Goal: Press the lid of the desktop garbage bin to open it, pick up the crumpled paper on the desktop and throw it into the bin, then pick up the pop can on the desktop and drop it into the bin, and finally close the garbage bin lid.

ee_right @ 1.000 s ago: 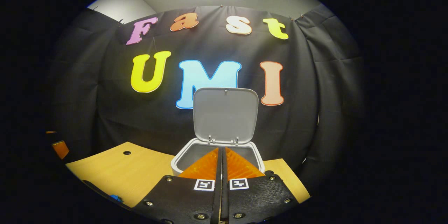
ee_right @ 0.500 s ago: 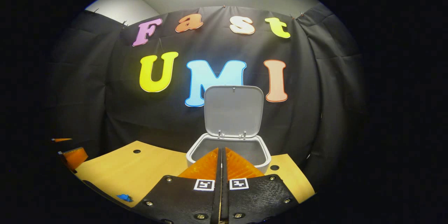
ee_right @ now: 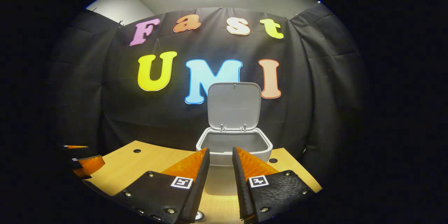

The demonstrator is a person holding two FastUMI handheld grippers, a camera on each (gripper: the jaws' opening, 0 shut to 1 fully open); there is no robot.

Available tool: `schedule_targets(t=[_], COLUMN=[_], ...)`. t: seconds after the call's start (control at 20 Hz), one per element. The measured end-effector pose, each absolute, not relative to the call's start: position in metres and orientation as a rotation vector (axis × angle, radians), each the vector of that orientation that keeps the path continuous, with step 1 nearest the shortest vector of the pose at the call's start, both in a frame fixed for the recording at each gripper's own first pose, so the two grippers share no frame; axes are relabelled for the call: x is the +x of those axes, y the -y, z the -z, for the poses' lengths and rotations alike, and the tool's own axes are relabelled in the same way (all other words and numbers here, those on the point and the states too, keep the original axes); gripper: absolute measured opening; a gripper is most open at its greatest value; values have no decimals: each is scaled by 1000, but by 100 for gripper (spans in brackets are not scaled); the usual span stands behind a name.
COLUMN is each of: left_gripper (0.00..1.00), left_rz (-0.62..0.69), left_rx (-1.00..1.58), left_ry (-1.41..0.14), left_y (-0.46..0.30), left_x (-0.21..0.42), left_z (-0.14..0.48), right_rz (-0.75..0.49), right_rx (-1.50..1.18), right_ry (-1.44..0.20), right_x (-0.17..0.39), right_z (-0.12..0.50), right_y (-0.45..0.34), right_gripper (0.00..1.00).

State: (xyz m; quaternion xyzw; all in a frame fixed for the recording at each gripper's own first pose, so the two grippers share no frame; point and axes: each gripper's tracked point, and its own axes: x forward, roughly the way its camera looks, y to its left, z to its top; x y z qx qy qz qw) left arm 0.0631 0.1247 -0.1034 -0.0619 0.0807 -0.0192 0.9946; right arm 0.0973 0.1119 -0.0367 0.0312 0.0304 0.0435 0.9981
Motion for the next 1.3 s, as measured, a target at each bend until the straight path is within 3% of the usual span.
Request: schedule_targets(t=[0.05, 0.1, 0.2, 0.35, 0.4, 0.5, 1.3], left_gripper=[100, 94, 94, 94, 94, 94, 95], left_rz=[50, 62, 77, 75, 75, 75, 89], left_rx=[-130, -136, -145, -169, -177, -177, -108], left_ry=[-168, -179, -201, -234, -241, -258, -549], left_y=[-127, -128, -128, -131, -130, -129, -88], left_x=[63, 64, 67, 70, 70, 70, 44], left_z=[108, 114, 128, 147, 151, 162, 314], right_rz=[-80, -77, -74, -68, -70, -75, -130], right_rx=[57, 49, 31, 24, 31, 43, 5], right_ry=[-61, -66, -64, -42, -33, -13, -100], right_x=[94, 92, 86, 80, 79, 78, 56], right_z=[37, 39, 38, 33, 32, 27, 56], right_y=[-114, -116, -118, -117, -117, -118, -124], right_gripper=[48, 66, 79, 79, 93, 100, 97])
